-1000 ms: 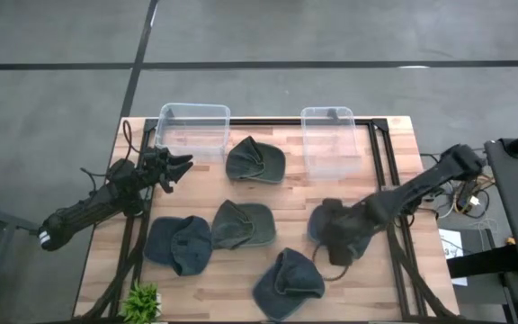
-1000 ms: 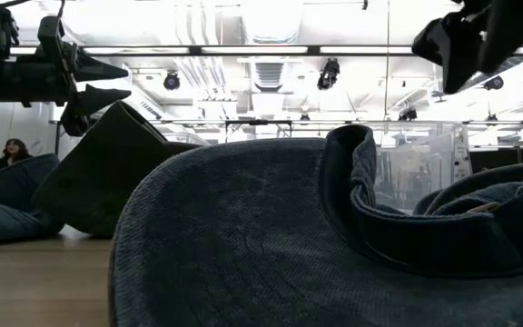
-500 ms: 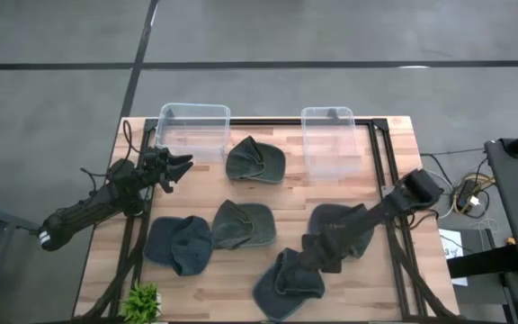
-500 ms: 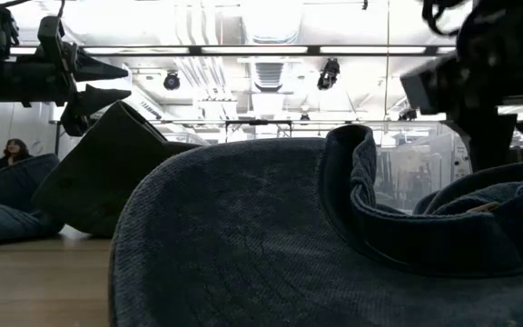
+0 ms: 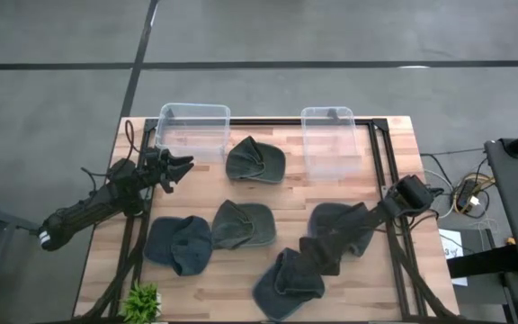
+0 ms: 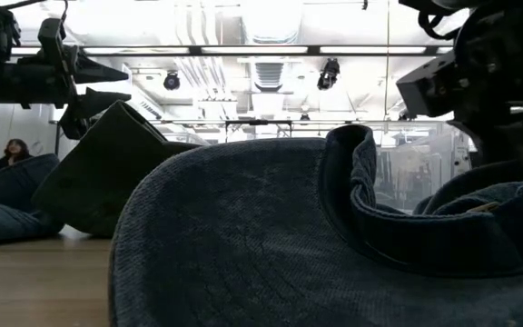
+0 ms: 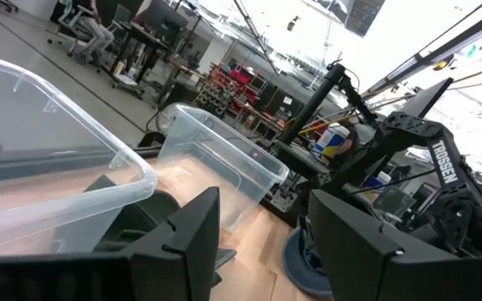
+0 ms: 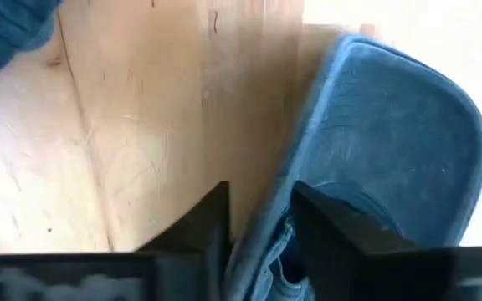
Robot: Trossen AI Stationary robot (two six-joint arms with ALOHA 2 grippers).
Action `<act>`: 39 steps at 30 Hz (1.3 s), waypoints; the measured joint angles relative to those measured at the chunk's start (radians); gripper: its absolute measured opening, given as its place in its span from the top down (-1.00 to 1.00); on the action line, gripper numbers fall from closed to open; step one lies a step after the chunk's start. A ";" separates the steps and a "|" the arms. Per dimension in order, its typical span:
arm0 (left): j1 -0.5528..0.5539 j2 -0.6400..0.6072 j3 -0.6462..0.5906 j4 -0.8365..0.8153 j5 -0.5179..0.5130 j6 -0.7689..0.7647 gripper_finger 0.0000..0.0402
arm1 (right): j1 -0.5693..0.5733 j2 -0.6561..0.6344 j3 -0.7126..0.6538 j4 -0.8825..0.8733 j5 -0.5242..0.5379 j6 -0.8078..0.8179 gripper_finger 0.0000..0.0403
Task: Pick & Place hat
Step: Put the top right blue cap into the right transparent bin
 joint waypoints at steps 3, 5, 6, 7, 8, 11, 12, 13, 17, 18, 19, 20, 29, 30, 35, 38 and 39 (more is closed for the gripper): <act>0.000 0.000 0.000 0.000 0.000 -0.002 0.11 | 0.013 0.000 0.007 -0.039 0.037 0.000 0.84; 0.000 0.000 0.000 0.000 0.000 -0.014 0.11 | 0.024 -0.002 0.012 -0.061 0.069 -0.002 0.90; 0.000 0.000 0.000 0.000 0.000 -0.018 0.11 | 0.029 -0.002 0.018 -0.076 0.081 0.002 0.92; 0.000 0.000 0.000 0.000 0.000 -0.018 0.11 | 0.033 -0.002 0.024 -0.098 0.087 0.005 0.93; 0.000 0.000 0.000 0.000 0.000 -0.019 0.11 | 0.040 -0.002 0.034 -0.127 0.094 0.007 0.94; 0.000 0.000 -0.001 0.000 0.000 -0.025 0.11 | 0.066 -0.001 0.076 -0.209 0.154 0.007 0.94; 0.000 0.000 -0.001 0.000 0.000 -0.027 0.11 | 0.074 -0.001 0.095 -0.235 0.181 0.007 0.94; 0.000 0.000 -0.001 0.000 0.000 -0.028 0.11 | 0.082 -0.002 0.114 -0.256 0.202 0.005 0.94; 0.000 0.000 -0.001 0.000 0.001 -0.037 0.11 | 0.118 -0.002 0.202 -0.294 0.290 -0.025 0.95; 0.000 0.000 -0.001 0.001 0.001 -0.039 0.11 | 0.127 -0.002 0.223 -0.302 0.314 -0.047 0.95; 0.000 0.000 0.000 0.001 0.001 -0.040 0.11 | 0.138 -0.003 0.243 -0.304 0.337 -0.073 0.95; 0.000 0.000 0.000 0.001 0.002 -0.042 0.11 | 0.148 -0.003 0.265 -0.304 0.360 -0.095 0.95; 0.000 0.000 0.000 0.001 0.058 -0.115 0.11 | 0.222 -0.003 0.438 -0.307 0.627 -0.350 0.95; 0.000 0.000 0.000 0.001 0.069 -0.130 0.11 | 0.223 -0.003 0.447 -0.306 0.656 -0.395 0.94; -0.002 0.000 0.000 0.006 0.109 -0.219 0.11 | 0.198 -0.003 0.445 -0.273 0.800 -0.566 0.94; -0.007 0.000 0.000 0.032 0.109 -0.262 0.11 | 0.165 -0.003 0.435 -0.251 0.849 -0.645 0.94; -0.009 0.000 0.000 0.049 0.109 -0.277 0.11 | 0.155 -0.003 0.431 -0.237 0.864 -0.670 0.94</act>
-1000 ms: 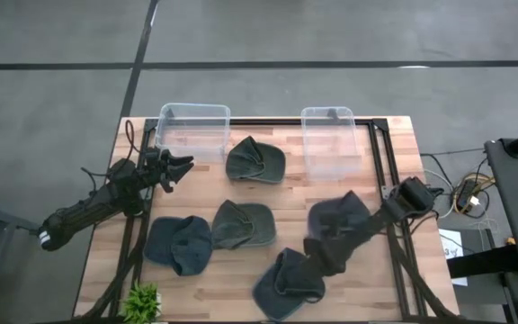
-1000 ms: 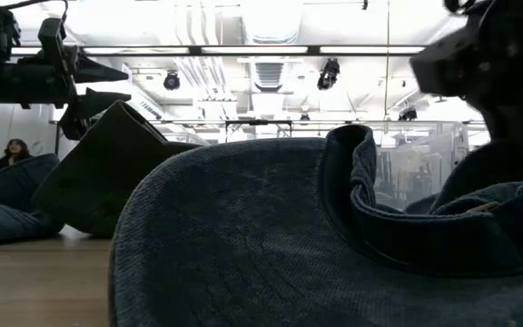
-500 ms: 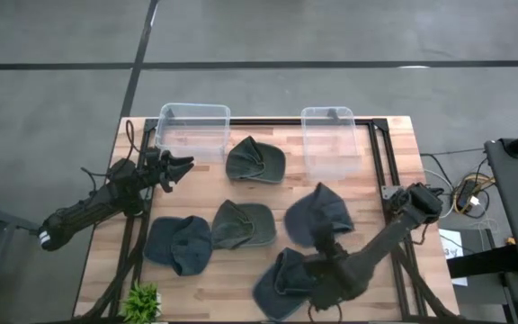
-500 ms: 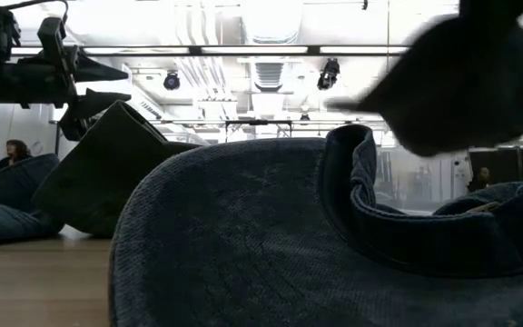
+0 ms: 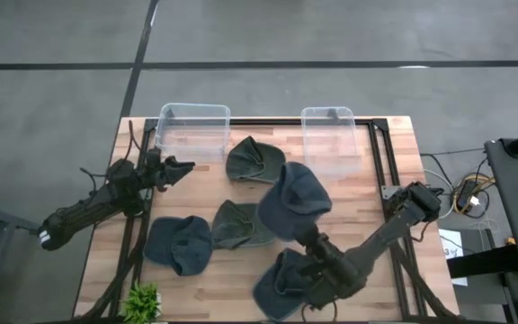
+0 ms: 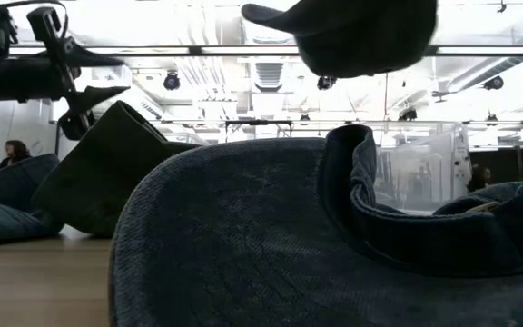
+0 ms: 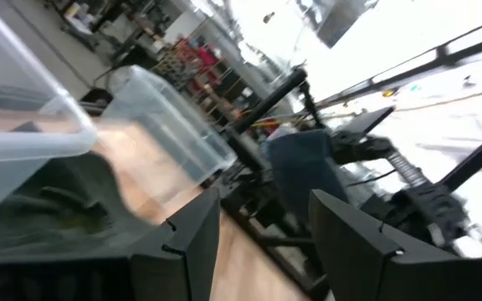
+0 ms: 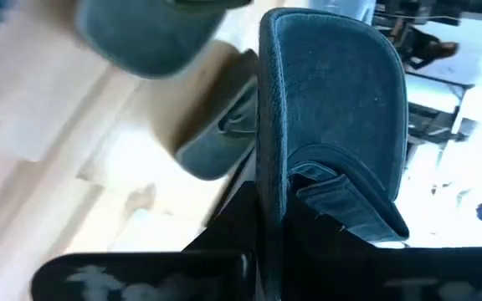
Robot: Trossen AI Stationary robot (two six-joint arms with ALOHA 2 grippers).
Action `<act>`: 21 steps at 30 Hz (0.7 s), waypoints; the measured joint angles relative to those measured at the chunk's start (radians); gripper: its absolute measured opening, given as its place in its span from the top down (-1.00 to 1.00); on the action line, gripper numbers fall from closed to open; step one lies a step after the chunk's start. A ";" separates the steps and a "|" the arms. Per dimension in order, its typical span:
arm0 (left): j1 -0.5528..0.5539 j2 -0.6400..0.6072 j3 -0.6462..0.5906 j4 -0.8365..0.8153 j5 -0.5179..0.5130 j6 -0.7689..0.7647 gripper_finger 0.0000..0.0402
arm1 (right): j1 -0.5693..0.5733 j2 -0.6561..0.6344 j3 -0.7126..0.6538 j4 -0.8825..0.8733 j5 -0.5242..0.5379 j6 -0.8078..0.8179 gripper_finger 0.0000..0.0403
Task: Pick & Place hat
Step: Put the top right blue cap into the right transparent bin
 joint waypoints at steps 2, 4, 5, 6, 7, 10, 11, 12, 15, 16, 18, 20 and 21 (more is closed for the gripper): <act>-0.008 0.000 0.000 0.032 0.000 -0.028 0.11 | -0.023 0.000 -0.004 0.028 0.020 -0.066 0.94; -0.017 0.002 0.000 0.062 -0.001 -0.035 0.11 | -0.049 0.000 -0.004 0.064 0.024 -0.156 0.94; -0.022 0.005 0.000 0.077 -0.001 -0.036 0.11 | -0.062 0.000 -0.004 0.079 0.024 -0.202 0.94; -0.027 0.011 0.000 0.093 -0.002 -0.036 0.11 | -0.075 0.000 -0.005 0.097 0.024 -0.249 0.94; -0.034 0.019 0.000 0.107 -0.002 -0.037 0.11 | -0.088 0.000 -0.005 0.115 0.024 -0.292 0.94; -0.066 0.051 0.000 0.146 -0.017 -0.039 0.11 | -0.126 0.000 -0.005 0.160 0.026 -0.424 0.94; -0.078 0.067 0.000 0.152 -0.027 -0.039 0.11 | -0.136 0.000 -0.005 0.169 0.033 -0.462 0.94; -0.094 0.084 0.000 0.152 -0.037 -0.039 0.11 | -0.146 0.000 -0.005 0.180 0.052 -0.498 0.94; -0.151 0.141 0.000 0.188 -0.082 -0.025 0.11 | -0.175 0.000 -0.006 0.207 0.109 -0.589 0.94; -0.173 0.163 0.000 0.203 -0.107 -0.017 0.11 | -0.186 0.000 -0.006 0.219 0.110 -0.611 0.94; -0.219 0.209 0.005 0.213 -0.165 0.011 0.11 | -0.205 0.000 -0.006 0.245 0.108 -0.638 0.94; -0.266 0.261 0.025 0.212 -0.222 0.039 0.11 | -0.223 0.000 -0.006 0.262 0.101 -0.661 0.94; -0.289 0.288 0.039 0.225 -0.247 0.050 0.11 | -0.231 0.000 -0.006 0.277 0.101 -0.674 0.94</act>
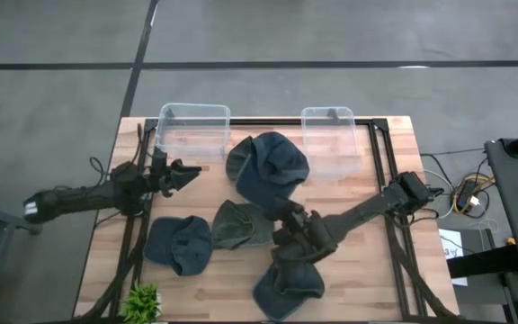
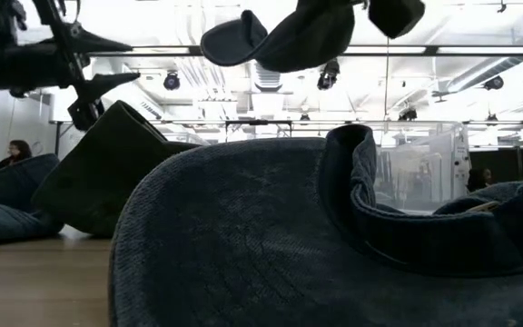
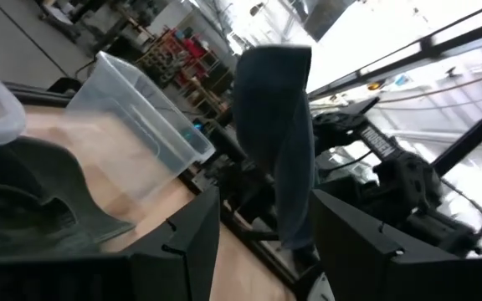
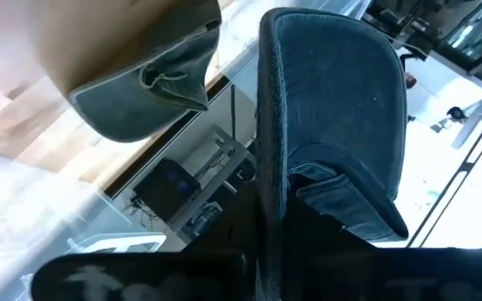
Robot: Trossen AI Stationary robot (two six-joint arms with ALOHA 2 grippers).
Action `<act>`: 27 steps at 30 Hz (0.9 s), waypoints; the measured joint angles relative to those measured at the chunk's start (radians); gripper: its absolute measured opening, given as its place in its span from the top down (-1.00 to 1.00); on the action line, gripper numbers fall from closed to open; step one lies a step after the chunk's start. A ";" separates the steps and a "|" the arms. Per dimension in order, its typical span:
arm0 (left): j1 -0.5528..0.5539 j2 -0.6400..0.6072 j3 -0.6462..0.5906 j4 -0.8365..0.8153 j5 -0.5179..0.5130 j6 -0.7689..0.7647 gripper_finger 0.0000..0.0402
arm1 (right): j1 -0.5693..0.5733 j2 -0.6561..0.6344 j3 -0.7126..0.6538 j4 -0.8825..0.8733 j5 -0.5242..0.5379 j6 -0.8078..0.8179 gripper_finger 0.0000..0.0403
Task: Pick & Place hat
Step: Put the top right blue cap into the right transparent bin
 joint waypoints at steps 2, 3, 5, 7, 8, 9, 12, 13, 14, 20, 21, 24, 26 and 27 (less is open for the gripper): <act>-0.040 0.056 0.030 0.009 -0.046 0.011 0.11 | -0.015 0.000 -0.003 0.035 -0.001 -0.032 0.94; -0.058 0.087 0.047 0.010 -0.068 0.016 0.11 | -0.022 0.000 -0.004 0.054 -0.003 -0.049 0.94; -0.090 0.152 0.085 0.012 -0.104 0.027 0.11 | -0.033 0.000 -0.004 0.099 -0.006 -0.092 0.94; -0.115 0.215 0.123 0.011 -0.119 0.038 0.11 | -0.041 0.000 -0.005 0.142 -0.011 -0.145 0.94; -0.124 0.248 0.147 0.014 -0.121 0.049 0.11 | -0.044 0.000 -0.005 0.161 -0.012 -0.171 0.94; -0.129 0.279 0.168 0.018 -0.124 0.056 0.11 | -0.047 0.000 -0.006 0.182 -0.014 -0.198 0.94; -0.131 0.359 0.231 0.016 -0.137 0.069 0.11 | -0.050 0.000 -0.007 0.224 -0.025 -0.255 0.94; -0.131 0.384 0.252 0.014 -0.137 0.081 0.11 | -0.050 0.000 -0.006 0.225 -0.030 -0.264 0.94; -0.131 0.405 0.269 0.005 -0.137 0.089 0.11 | -0.050 0.000 -0.005 0.224 -0.032 -0.272 0.94; -0.138 0.495 0.379 0.010 -0.087 0.131 0.11 | -0.050 0.000 -0.005 0.216 -0.034 -0.273 0.94; -0.141 0.504 0.389 0.008 -0.080 0.132 0.11 | -0.050 0.000 -0.006 0.214 -0.035 -0.273 0.94; -0.148 0.517 0.409 0.006 -0.069 0.138 0.11 | -0.050 0.000 -0.006 0.214 -0.036 -0.273 0.94; -0.151 0.526 0.412 0.002 -0.066 0.145 0.11 | -0.050 0.000 -0.007 0.214 -0.036 -0.277 0.94; -0.153 0.531 0.413 0.002 -0.066 0.153 0.11 | -0.050 0.000 -0.007 0.215 -0.036 -0.281 0.94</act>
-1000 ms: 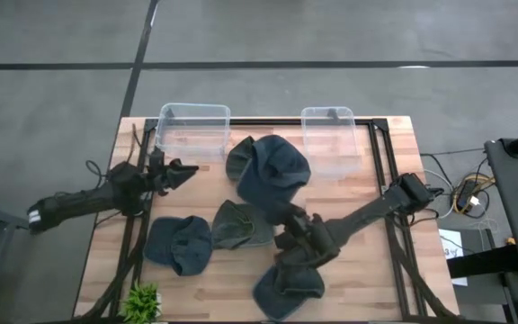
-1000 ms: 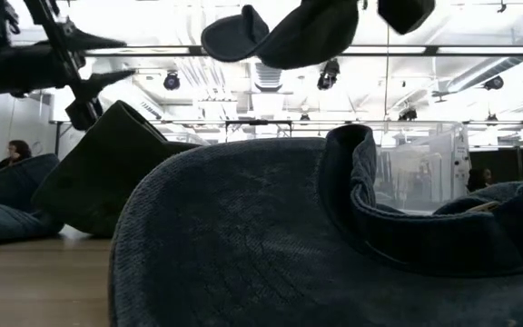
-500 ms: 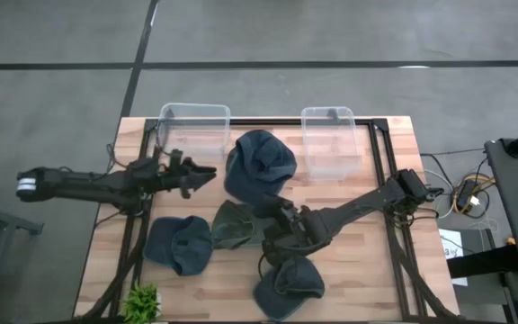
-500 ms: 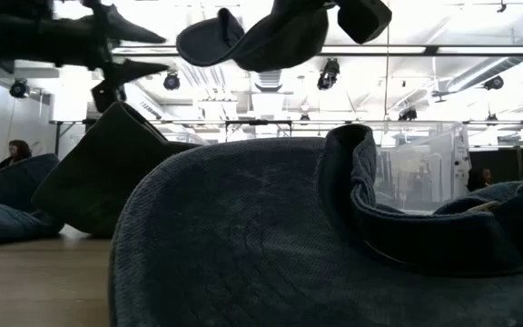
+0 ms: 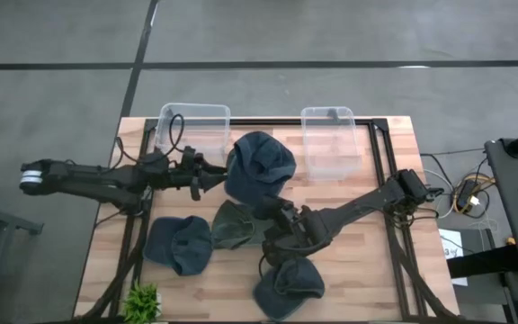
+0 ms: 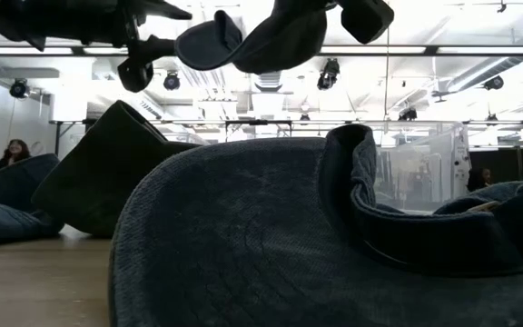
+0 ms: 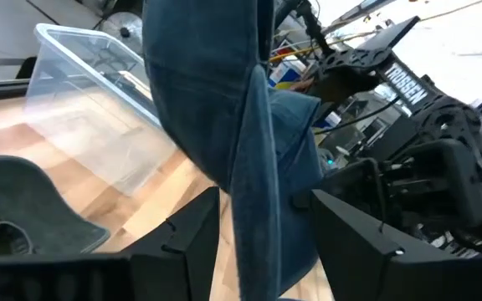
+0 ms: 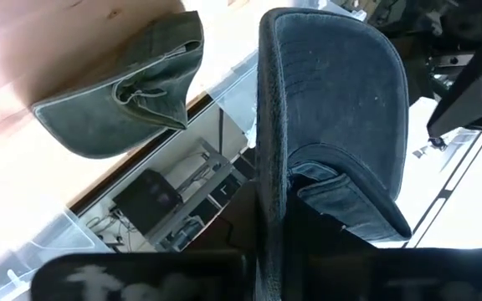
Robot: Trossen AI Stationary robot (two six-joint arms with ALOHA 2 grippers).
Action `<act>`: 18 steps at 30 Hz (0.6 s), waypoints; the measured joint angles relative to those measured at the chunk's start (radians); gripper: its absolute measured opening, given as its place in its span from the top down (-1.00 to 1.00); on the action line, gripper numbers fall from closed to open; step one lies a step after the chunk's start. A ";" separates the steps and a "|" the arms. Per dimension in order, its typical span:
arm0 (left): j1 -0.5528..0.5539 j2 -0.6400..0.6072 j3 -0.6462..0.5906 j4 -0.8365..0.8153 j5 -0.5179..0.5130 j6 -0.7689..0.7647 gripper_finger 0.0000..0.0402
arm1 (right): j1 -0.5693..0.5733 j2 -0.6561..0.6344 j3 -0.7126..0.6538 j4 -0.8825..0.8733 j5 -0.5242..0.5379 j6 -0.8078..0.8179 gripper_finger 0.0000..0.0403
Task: Pick & Place hat
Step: Put the top right blue cap into the right transparent bin
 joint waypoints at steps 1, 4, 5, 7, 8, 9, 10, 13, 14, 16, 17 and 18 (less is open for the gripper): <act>0.000 0.005 0.001 0.000 0.000 0.003 0.11 | 0.000 0.000 0.000 0.002 0.000 -0.006 0.94; 0.000 0.023 0.001 0.000 -0.024 0.004 0.11 | -0.002 0.000 0.000 0.010 0.000 -0.016 0.94; 0.000 0.030 0.000 0.000 -0.027 0.005 0.11 | -0.002 0.000 0.001 0.010 0.000 -0.016 0.94; 0.000 0.048 0.001 0.002 -0.027 0.012 0.11 | -0.002 0.000 0.002 0.023 0.000 -0.020 0.94; 0.000 0.056 0.002 0.003 -0.027 0.024 0.11 | -0.002 0.000 0.002 0.030 0.000 -0.024 0.94; 0.000 0.065 0.005 0.002 -0.027 0.032 0.12 | -0.002 0.000 0.002 0.036 0.000 -0.030 0.94; 0.000 0.076 0.010 0.005 -0.027 0.036 0.13 | -0.002 0.000 0.002 0.040 0.000 -0.036 0.94; 0.000 0.108 0.024 -0.001 -0.027 0.036 0.26 | -0.002 0.000 0.002 0.057 0.000 -0.038 0.94; 0.000 0.119 0.029 -0.001 -0.028 0.039 0.34 | -0.002 0.000 0.002 0.064 0.000 -0.031 0.94; 0.000 0.135 0.038 0.000 -0.028 0.056 0.53 | -0.002 0.000 0.003 0.069 0.000 -0.008 0.94; 0.000 0.143 0.041 0.001 -0.029 0.065 0.65 | -0.002 0.000 0.003 0.077 0.000 0.005 0.94; 0.000 0.149 0.044 0.003 -0.032 0.075 0.77 | -0.002 0.000 0.004 0.085 0.001 0.020 0.94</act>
